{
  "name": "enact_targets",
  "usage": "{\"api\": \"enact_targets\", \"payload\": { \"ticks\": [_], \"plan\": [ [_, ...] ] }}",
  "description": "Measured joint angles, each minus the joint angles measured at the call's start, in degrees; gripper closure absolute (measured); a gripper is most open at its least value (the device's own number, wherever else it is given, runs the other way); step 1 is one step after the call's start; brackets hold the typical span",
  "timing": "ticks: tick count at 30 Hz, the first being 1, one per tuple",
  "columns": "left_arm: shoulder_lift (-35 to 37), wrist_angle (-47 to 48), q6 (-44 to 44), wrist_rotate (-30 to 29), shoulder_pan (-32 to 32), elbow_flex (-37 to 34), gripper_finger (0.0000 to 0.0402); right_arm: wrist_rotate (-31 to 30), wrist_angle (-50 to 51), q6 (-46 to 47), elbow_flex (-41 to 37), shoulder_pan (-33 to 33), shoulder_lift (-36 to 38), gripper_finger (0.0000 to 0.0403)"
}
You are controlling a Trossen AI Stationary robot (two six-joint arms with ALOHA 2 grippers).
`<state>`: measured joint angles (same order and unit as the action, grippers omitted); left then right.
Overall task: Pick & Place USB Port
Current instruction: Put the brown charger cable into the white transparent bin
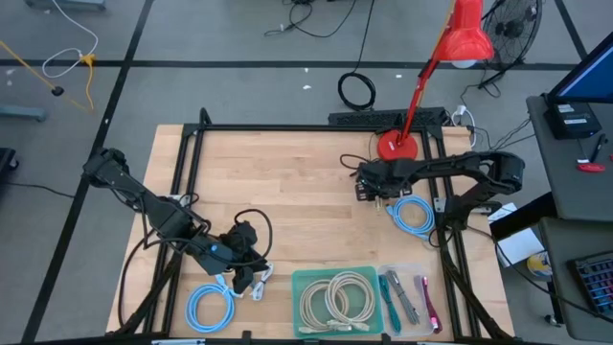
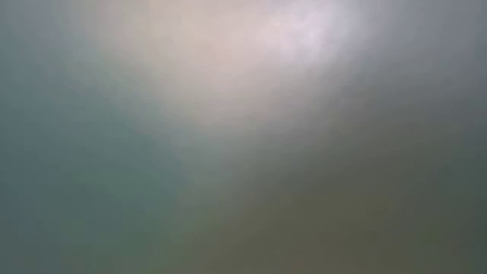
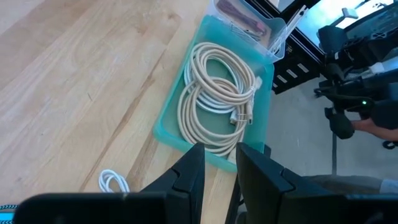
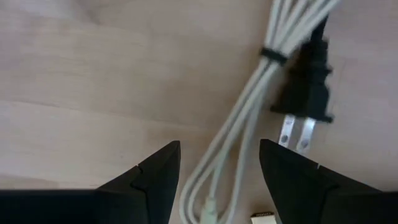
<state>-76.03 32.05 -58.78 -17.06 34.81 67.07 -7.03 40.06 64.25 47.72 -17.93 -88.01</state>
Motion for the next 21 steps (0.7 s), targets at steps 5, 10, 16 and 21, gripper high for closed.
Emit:
{"api": "enact_targets", "payload": {
  "ticks": [5, 10, 16, 21],
  "plan": [
    [0.0, 0.0, -0.2, 0.0, 0.0, 0.0, 0.0309, 1.0, -2.3, 2.8, -2.8, 0.1, 0.4, 0.0202],
    [0.0, 0.0, 0.0, 0.1, 0.0, 0.0, 0.0309, 0.8, -4.9, 2.2, -3.0, 1.5, 0.4, 0.0276],
    [0.0, 0.0, 0.0, 0.0, -0.7, 0.0, 0.0309, 2.6, -10.0, -2.0, -3.2, 4.0, 0.6, 0.0388],
    [0.2, 1.8, -2.1, -3.3, -1.9, 0.0, 0.0309, 8.4, -16.4, -3.9, -2.4, 8.4, 3.6, 0.0391]
  ]
}}
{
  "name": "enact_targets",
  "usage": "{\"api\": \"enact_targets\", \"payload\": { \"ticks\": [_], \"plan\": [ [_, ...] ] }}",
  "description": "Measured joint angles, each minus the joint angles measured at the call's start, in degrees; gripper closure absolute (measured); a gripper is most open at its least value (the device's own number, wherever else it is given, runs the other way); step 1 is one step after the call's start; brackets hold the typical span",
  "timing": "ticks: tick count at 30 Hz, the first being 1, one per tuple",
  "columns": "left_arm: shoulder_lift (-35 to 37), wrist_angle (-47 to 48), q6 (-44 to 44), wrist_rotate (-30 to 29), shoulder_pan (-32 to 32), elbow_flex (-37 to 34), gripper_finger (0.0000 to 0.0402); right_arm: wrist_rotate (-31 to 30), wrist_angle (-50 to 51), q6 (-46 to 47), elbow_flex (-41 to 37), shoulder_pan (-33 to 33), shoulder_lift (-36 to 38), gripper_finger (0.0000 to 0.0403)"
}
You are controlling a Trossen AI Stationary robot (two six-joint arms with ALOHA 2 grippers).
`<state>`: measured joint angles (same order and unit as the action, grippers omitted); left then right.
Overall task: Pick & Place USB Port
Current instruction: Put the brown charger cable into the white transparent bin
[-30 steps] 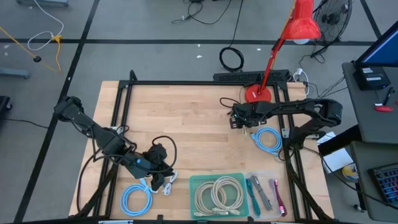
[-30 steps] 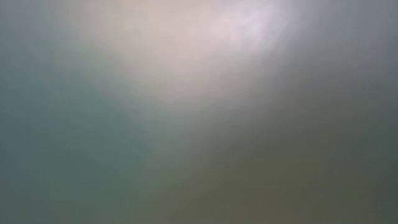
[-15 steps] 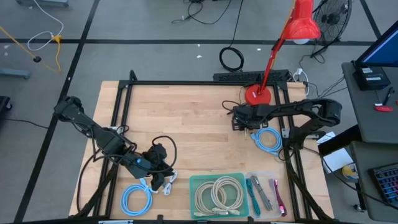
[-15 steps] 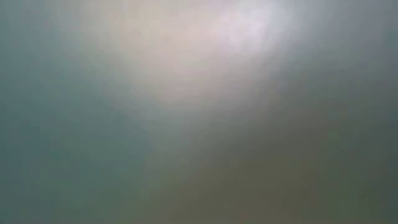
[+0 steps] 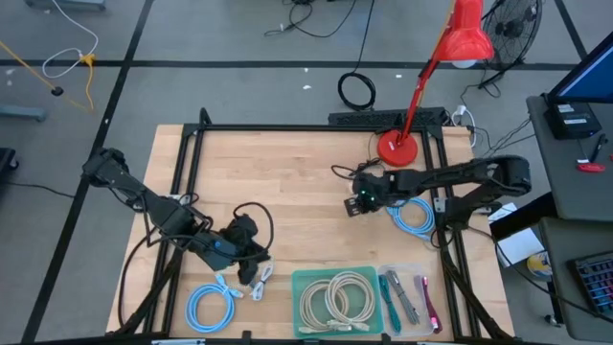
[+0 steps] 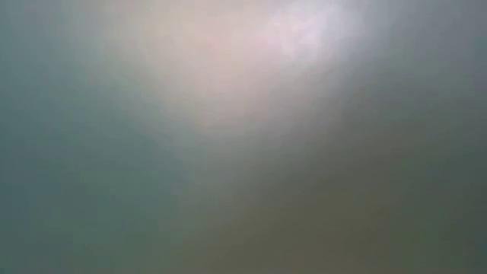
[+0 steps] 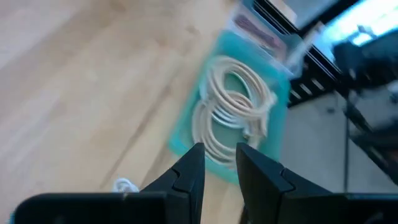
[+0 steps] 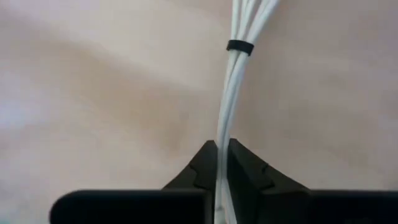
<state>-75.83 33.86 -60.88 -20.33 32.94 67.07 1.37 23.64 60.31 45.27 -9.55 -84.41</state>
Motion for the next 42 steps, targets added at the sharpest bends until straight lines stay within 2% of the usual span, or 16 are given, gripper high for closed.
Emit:
{"api": "enact_targets", "payload": {
  "ticks": [6, 12, 15, 20, 23, 25, 28, 30, 33, 36, 42],
  "plan": [
    [2.1, 3.3, -4.0, -7.9, -2.2, 0.0, 0.0309, -1.7, -13.1, 1.4, 0.1, 7.0, 7.3, 0.0395],
    [4.5, -0.9, 1.0, -10.6, -6.2, 0.0, 0.0309, -6.8, -27.0, 0.1, 0.1, 14.8, 14.4, 0.0396],
    [4.6, -8.9, 7.6, -6.0, -9.6, 0.0, 0.0309, -10.9, -35.9, -2.9, 0.1, 19.0, 16.5, 0.0396],
    [3.4, -28.7, 18.4, 7.4, -15.5, 0.0, 0.0309, -20.6, -50.5, -9.9, 0.1, 24.6, 17.1, 0.0396],
    [2.3, -39.0, 17.7, 16.6, -19.7, 0.0, 0.0309, -25.8, -55.9, -14.2, 0.1, 27.0, 17.2, 0.0396],
    [0.7, -49.4, 13.7, 22.1, -22.3, 0.0, 0.0309, -28.6, -57.6, -16.3, 0.1, 28.1, 17.2, 0.0396],
    [-2.0, -61.3, 8.0, 25.7, -24.6, 0.0, 0.0309, -31.0, -58.8, -17.7, 0.1, 29.2, 17.2, 0.0396],
    [-2.8, -61.7, 6.0, 27.7, -26.4, 0.0, 0.0309, -32.3, -59.0, -18.0, 0.1, 29.7, 17.2, 0.0396],
    [-3.3, -52.3, 5.1, 29.2, -29.0, 0.0, 0.0301, -34.2, -59.5, -18.0, 0.2, 29.9, 17.2, 0.0395],
    [-4.4, -43.7, 4.3, 30.0, -30.6, -0.1, 0.0272, -34.4, -59.1, -19.0, 1.2, 29.9, 17.1, 0.0395],
    [-5.6, -48.2, 4.2, 30.4, -31.7, 0.0, 0.0203, -34.3, -55.1, -20.3, 3.5, 29.9, 17.1, 0.0395]
  ]
}}
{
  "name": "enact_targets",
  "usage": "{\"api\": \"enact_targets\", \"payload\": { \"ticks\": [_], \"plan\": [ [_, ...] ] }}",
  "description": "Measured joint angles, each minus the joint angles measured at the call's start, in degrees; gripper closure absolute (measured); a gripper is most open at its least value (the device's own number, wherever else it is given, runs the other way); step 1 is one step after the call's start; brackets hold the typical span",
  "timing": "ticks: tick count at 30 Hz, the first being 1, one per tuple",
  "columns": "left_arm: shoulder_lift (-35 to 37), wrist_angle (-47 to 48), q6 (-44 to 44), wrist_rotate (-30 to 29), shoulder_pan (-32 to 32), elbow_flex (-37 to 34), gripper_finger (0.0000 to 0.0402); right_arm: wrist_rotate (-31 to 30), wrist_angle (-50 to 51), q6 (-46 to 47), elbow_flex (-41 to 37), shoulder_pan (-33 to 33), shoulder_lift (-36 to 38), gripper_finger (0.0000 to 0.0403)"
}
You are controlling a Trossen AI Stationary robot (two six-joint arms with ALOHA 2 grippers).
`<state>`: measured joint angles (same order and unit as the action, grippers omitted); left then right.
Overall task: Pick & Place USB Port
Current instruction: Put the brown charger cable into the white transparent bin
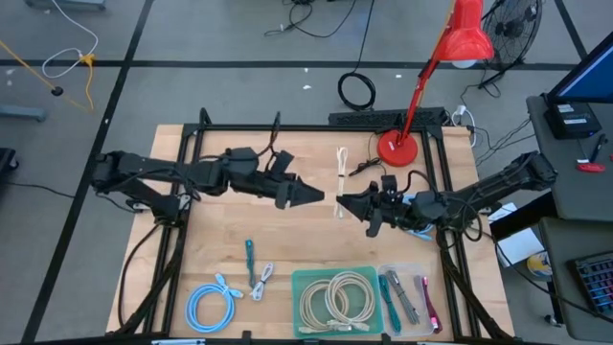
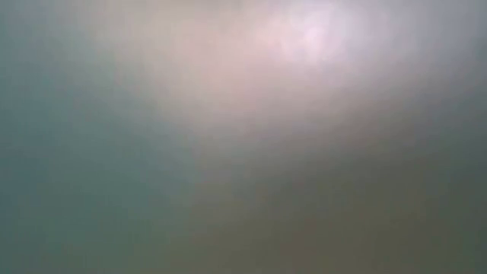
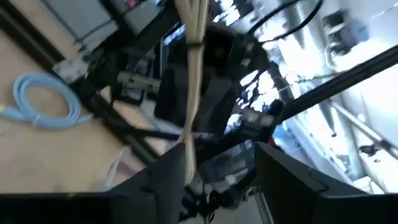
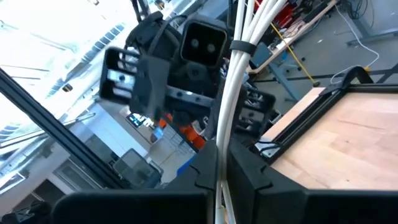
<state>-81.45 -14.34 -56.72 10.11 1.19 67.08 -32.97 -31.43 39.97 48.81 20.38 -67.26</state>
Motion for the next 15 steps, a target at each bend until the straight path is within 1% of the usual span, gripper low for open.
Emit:
{"api": "enact_targets", "payload": {
  "ticks": [4, 11, 15],
  "plan": [
    [-0.4, -0.4, -0.1, -0.5, -1.2, 0.0, 0.0184, 0.0, 0.8, 0.1, 0.5, 0.0, 0.0, 0.0394],
    [-0.3, -0.4, -0.7, -1.0, -2.6, 0.0, 0.0190, 0.2, 1.8, 2.8, 0.5, 0.0, -0.6, 0.0394],
    [-0.3, -0.5, -0.9, -1.1, -3.2, 0.0, 0.0197, 1.7, 1.8, 4.7, 0.5, 0.0, -1.5, 0.0393]
  ]
}}
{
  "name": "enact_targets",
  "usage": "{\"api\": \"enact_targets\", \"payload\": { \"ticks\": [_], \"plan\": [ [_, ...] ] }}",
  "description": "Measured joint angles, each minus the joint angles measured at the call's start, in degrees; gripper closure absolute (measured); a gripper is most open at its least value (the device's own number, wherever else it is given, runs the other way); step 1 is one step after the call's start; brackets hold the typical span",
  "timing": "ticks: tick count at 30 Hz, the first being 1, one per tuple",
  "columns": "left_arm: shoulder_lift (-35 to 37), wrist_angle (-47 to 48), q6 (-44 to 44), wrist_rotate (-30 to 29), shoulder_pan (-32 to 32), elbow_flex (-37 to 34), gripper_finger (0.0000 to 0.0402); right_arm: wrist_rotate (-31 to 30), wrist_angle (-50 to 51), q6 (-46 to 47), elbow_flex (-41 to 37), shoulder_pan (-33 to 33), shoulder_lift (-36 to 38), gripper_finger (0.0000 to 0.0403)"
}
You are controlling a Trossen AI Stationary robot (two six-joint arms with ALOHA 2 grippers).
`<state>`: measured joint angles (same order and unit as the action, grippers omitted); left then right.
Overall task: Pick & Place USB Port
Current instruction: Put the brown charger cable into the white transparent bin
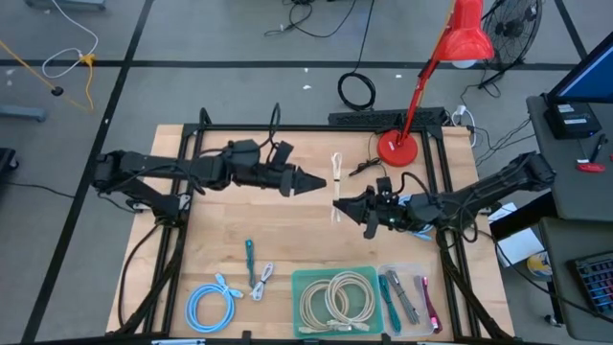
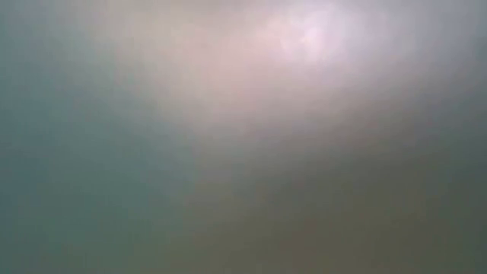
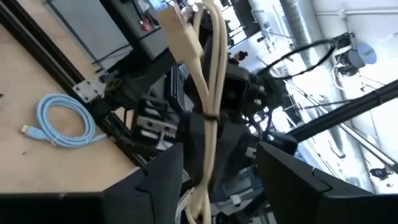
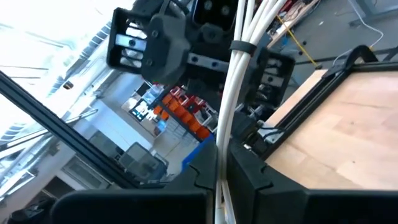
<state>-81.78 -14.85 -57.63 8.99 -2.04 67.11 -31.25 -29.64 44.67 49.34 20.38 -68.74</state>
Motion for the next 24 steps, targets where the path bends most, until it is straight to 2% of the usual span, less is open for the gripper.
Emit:
{"api": "enact_targets", "payload": {
  "ticks": [13, 24],
  "plan": [
    [-2.0, 1.2, -0.2, 0.6, -0.1, 0.0, 0.0206, 1.6, -2.3, 3.7, 0.0, -0.9, -3.3, 0.0393],
    [-3.4, 0.6, -0.8, 1.3, 0.0, 0.0, 0.0206, 3.1, -1.8, 5.5, 0.0, -2.1, -3.4, 0.0393]
  ]
}}
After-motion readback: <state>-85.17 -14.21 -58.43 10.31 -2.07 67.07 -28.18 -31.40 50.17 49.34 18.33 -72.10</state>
